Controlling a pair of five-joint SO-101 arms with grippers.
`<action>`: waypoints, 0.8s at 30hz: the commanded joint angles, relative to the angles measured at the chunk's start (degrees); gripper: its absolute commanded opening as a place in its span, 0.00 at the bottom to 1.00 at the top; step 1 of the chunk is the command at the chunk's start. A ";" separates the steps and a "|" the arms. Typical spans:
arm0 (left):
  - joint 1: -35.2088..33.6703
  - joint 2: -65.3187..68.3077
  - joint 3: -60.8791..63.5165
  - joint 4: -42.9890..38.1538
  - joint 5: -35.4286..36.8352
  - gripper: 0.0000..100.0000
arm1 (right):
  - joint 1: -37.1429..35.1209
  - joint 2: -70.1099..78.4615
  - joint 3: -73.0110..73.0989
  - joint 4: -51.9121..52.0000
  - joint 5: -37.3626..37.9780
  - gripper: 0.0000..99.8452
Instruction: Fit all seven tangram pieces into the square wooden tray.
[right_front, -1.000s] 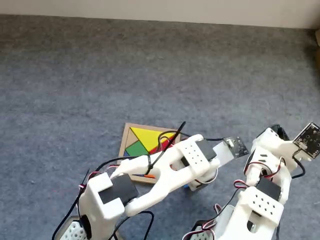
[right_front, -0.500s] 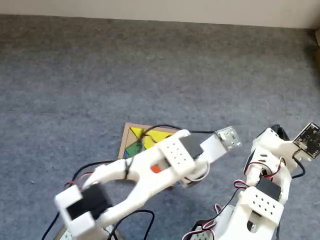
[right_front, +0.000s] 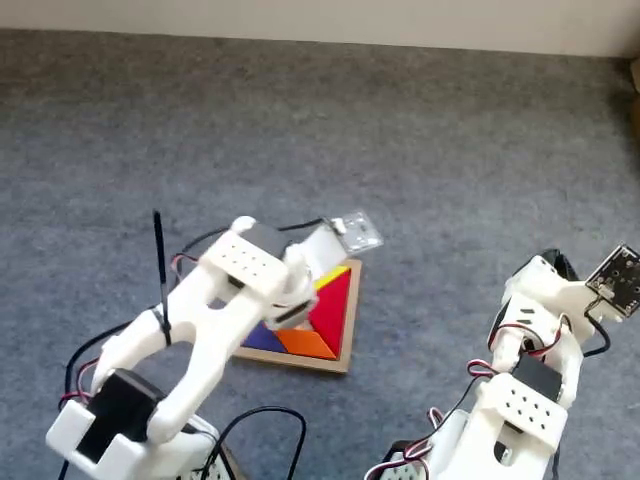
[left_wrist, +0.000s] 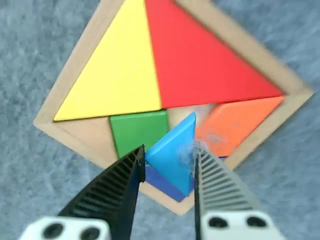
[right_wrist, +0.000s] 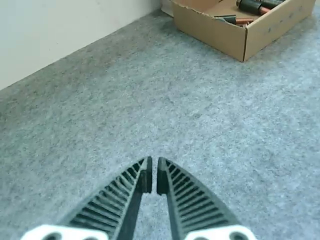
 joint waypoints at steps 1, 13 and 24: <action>-3.56 -2.33 2.59 -6.33 -4.75 0.09 | -0.66 -1.54 -0.57 -1.36 -0.09 0.03; -2.68 -2.95 2.95 -7.56 1.67 0.28 | -1.80 -1.54 -0.57 -1.36 0.00 0.03; -10.07 -18.15 6.46 -8.88 7.56 0.16 | -1.89 -1.54 -0.57 -1.36 0.00 0.03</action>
